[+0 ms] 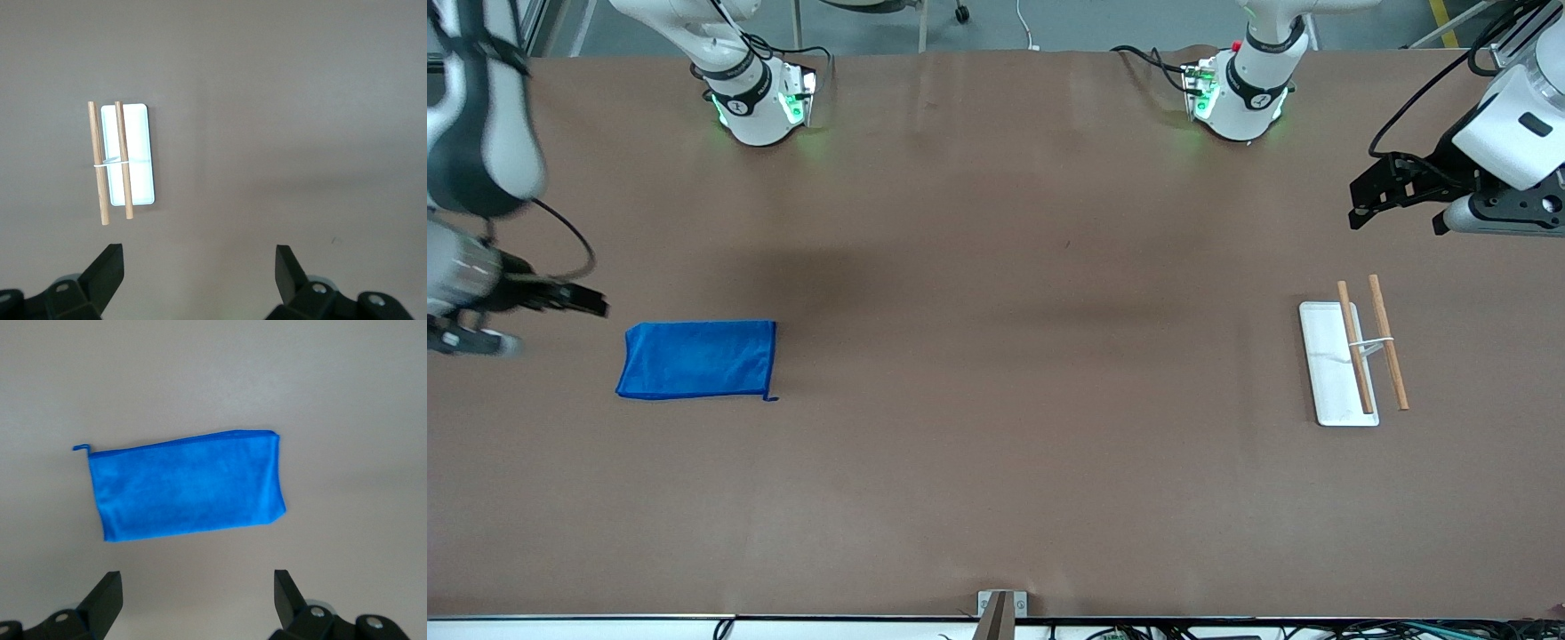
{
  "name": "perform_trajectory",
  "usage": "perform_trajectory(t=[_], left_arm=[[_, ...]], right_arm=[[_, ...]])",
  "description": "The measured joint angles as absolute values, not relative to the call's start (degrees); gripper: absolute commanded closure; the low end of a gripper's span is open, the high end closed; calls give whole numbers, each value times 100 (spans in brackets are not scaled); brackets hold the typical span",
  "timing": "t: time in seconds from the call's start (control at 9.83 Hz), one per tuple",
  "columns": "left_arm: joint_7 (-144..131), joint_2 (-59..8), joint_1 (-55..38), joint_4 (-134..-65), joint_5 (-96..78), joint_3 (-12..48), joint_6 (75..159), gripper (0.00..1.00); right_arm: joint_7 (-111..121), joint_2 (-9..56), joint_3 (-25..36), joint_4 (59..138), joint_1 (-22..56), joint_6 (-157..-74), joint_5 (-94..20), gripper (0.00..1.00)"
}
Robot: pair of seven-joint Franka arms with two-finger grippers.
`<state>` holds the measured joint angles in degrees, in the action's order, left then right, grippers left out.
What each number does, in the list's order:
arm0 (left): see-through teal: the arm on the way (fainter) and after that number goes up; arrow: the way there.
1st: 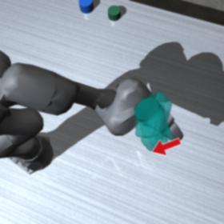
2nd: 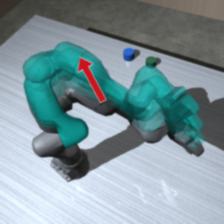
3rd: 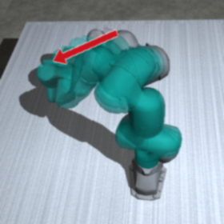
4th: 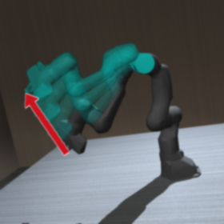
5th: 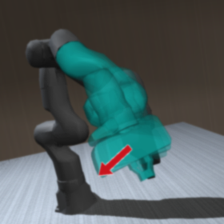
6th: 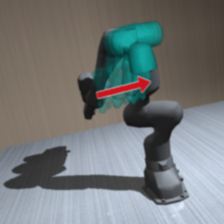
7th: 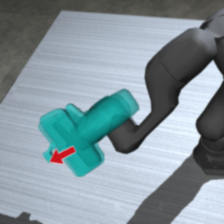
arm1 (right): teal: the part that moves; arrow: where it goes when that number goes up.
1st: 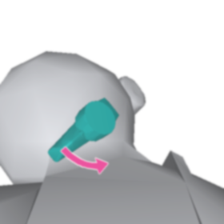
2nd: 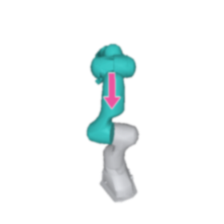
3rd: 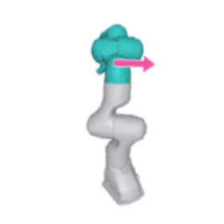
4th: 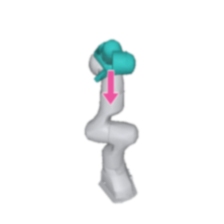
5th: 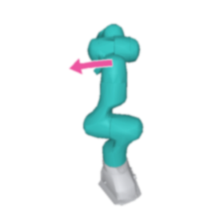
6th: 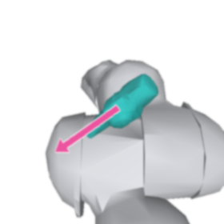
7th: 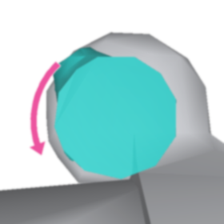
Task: Right arm passes towel to left arm to hang
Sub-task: 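Lower the right gripper onto the blue towel and grasp its middle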
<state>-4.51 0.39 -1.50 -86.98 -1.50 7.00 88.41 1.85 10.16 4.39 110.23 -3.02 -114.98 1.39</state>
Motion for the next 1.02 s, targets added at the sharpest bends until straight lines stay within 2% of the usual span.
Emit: perform_trajectory(t=[0.41,0.81,0.92,1.02], left_arm=[[-451,38,-150,-8699,-150,700,8841,0],[-451,33,-145,-8700,-150,687,8841,0],[-451,25,-145,-8700,-150,686,8841,0],[-451,15,-145,-8700,-150,686,8841,0]], right_arm=[[402,1647,441,12660,-234,-14290,153,0],[694,2256,466,12849,-258,-15168,156,0],[720,2340,471,12849,-265,-15258,156,1],[723,2413,472,12849,-265,-15353,156,7]])
